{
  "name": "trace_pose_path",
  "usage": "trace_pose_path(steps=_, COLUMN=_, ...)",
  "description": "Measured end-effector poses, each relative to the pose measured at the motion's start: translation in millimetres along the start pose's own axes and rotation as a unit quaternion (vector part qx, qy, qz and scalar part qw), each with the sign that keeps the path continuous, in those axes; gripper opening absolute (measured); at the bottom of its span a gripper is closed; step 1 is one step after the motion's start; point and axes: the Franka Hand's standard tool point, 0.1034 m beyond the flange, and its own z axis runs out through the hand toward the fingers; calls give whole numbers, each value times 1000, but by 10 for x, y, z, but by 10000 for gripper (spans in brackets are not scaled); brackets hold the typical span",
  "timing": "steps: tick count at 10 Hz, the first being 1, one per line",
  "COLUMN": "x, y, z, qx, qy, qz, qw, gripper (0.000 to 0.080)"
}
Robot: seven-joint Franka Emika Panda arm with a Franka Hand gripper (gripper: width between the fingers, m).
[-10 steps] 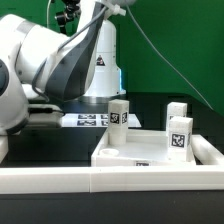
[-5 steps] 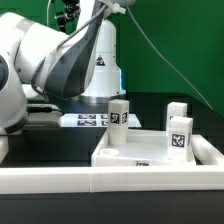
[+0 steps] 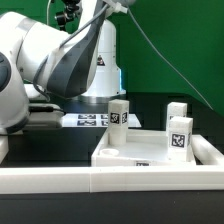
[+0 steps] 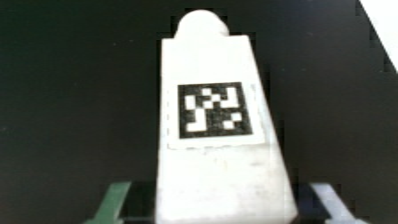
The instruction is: Assemble square table
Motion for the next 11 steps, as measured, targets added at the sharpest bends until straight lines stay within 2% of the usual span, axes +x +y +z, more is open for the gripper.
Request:
trace_pose_path(steps=1, x=-38, y=-76, z=-118, qx=-3, qy=5, qz=3, qw=1000, gripper=288)
trace_pose_path(steps=4, x=-216, y=-436, z=-641, qx=-17, qy=30, qz=35, qw=999, gripper=290)
trace_pose_path(steps=5, x=-216, y=-501, z=-767, qx=-23, qy=38, qz=35, qw=998, gripper=290)
trace_pose_path(steps=6, x=-208, y=-531, z=-824, qx=-26, qy=45, qz=39, qw=998, gripper=290)
trace_pose_path(steps=9, x=-130, y=-495, z=-860, qx=-32, qy=74, qz=37, qw=996, gripper=290)
trace_pose_path(steps=11, x=-91, y=-532, z=-967, qx=-41, qy=147, qz=29, qw=988, gripper=290)
